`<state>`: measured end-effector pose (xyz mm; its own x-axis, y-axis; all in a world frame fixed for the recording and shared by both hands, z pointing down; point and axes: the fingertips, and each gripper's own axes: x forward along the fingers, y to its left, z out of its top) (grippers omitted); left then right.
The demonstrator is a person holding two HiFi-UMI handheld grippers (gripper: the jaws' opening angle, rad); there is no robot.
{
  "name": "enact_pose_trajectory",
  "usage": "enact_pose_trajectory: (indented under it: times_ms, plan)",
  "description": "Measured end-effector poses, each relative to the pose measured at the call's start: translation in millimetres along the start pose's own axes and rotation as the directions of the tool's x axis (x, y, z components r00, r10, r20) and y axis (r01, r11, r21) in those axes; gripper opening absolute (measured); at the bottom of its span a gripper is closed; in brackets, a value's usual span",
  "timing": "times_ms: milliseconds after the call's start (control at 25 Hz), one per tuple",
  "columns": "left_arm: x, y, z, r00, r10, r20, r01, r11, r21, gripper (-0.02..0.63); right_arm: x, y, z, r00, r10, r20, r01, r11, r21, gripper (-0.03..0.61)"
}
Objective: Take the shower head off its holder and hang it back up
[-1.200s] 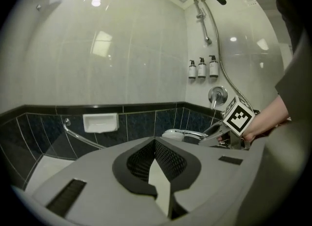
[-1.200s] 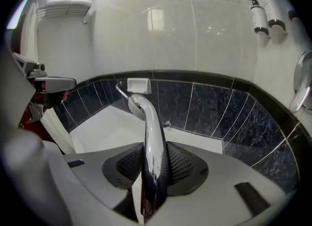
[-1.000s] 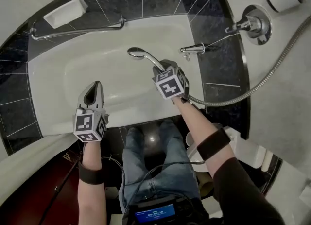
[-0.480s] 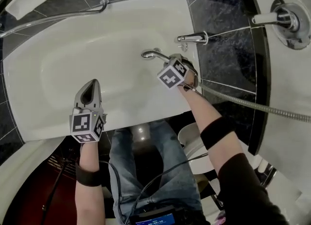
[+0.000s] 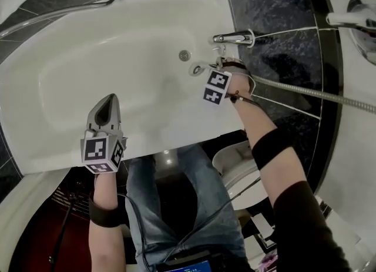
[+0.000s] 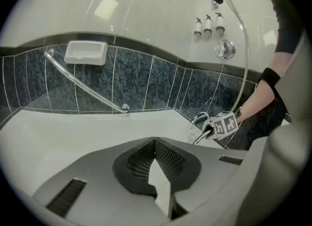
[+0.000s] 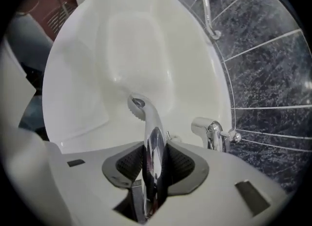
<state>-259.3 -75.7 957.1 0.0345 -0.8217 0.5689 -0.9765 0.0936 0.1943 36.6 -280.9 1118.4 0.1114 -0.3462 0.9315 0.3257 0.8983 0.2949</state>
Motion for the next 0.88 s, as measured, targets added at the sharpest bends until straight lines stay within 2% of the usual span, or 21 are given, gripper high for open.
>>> enact_pose_trajectory:
  times_ms: [120, 200, 480, 560, 880]
  plan:
    - [1, 1, -3, 1.000, 0.004, -0.008, -0.004, 1.000, -0.003, 0.000, 10, 2, -14, 0.999, -0.009, -0.035, 0.005, 0.994, -0.110, 0.146]
    - [2, 1, -3, 1.000, 0.006, -0.011, -0.007, 1.000, -0.007, 0.000, 14, 2, -20, 0.999, -0.019, -0.040, 0.014, 0.990, -0.138, 0.147]
    - [2, 1, -1, 1.000, 0.007, -0.013, -0.007, 1.000, -0.005, 0.000, 16, 4, -22, 0.999, -0.028, -0.024, 0.025, 0.990, -0.139, 0.231]
    - [2, 2, -1, 1.000, 0.008, -0.015, -0.008, 1.000, -0.003, 0.000, 13, -1, -16, 0.999, -0.046, 0.008, 0.047, 0.993, -0.112, 0.357]
    - [-12, -4, 10, 1.000, 0.007, -0.013, -0.007, 1.000, -0.004, 0.000, -15, -15, 8, 0.994, -0.080, 0.080, 0.087, 0.991, -0.101, 0.363]
